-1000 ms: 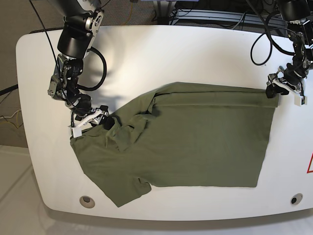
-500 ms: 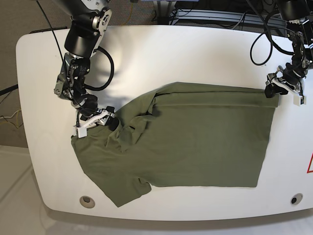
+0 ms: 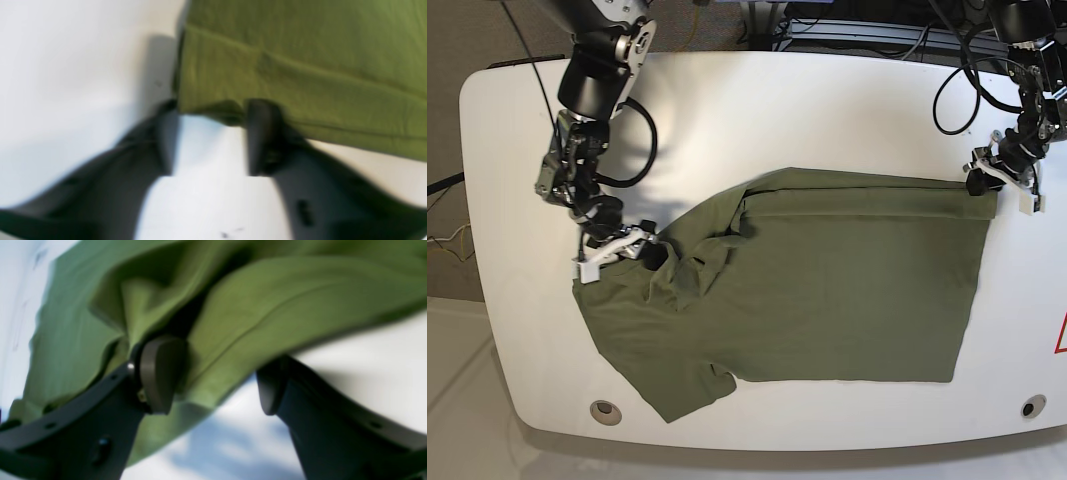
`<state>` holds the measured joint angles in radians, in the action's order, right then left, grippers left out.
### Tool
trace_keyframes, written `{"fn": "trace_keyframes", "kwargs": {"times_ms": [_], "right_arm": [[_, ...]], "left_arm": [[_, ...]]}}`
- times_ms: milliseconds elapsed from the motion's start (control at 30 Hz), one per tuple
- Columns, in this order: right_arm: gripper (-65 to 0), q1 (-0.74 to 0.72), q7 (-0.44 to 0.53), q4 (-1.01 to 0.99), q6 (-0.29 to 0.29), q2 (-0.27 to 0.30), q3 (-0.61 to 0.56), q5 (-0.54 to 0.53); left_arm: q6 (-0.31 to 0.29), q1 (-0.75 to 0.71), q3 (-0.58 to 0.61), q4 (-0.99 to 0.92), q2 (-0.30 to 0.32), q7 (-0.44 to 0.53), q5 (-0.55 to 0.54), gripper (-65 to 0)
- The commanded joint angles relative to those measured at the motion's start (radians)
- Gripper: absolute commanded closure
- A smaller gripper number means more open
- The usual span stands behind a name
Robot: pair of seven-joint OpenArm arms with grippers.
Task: Fold the T-shirt properly
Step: 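Lower the right gripper onto the folded side and grasp the fabric, then slide the left gripper along the shirt edge toward the right gripper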
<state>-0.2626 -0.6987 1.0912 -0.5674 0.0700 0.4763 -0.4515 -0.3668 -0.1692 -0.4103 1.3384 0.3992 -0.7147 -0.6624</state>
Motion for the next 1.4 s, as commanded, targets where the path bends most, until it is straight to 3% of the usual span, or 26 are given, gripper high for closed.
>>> {"fn": "trace_keyframes", "kwargs": {"times_ms": [0, 200, 400, 733, 800, 1067, 1133, 1367], "right_arm": [[-36.2, -0.024, 0.019, 0.002, -0.011, 0.017, -0.002, -0.019], [-36.0, -0.021, 0.006, 0.009, -0.019, 0.011, 0.000, -0.010], [-34.4, -0.018, 0.002, 0.017, -0.023, 0.002, 0.000, -0.012], [-23.5, -0.012, 0.001, 0.018, -0.017, -0.008, -0.003, -0.009], [-23.2, -0.007, -0.003, 0.022, -0.021, -0.005, -0.002, -0.003], [-28.8, -0.003, -0.012, 0.043, -0.022, -0.006, -0.002, 0.000], [-34.0, -0.001, -0.032, 0.037, -0.022, -0.004, -0.004, -0.004], [-38.5, -0.002, -0.042, 0.047, -0.023, 0.000, -0.009, 0.000]], "left_arm": [[-0.003, 0.022, -0.005, 0.008, 0.020, 0.012, -0.011, -11.2], [0.000, 0.029, 0.000, 0.015, 0.026, 0.023, -0.012, -22.8], [0.000, 0.028, -0.001, 0.017, 0.026, 0.034, -0.013, -25.4], [-0.001, 0.063, -0.005, 0.009, 0.017, 0.049, -0.025, -35.0], [0.002, 0.117, -0.005, -0.012, 0.019, 0.021, -0.046, -39.2], [0.002, 0.183, -0.004, -0.054, 0.016, 0.005, -0.075, -39.3], [-0.001, 0.185, -0.001, -0.074, 0.019, -0.006, -0.096, -38.1], [-0.001, 0.185, -0.003, -0.057, 0.021, -0.001, -0.087, -35.1]]}}
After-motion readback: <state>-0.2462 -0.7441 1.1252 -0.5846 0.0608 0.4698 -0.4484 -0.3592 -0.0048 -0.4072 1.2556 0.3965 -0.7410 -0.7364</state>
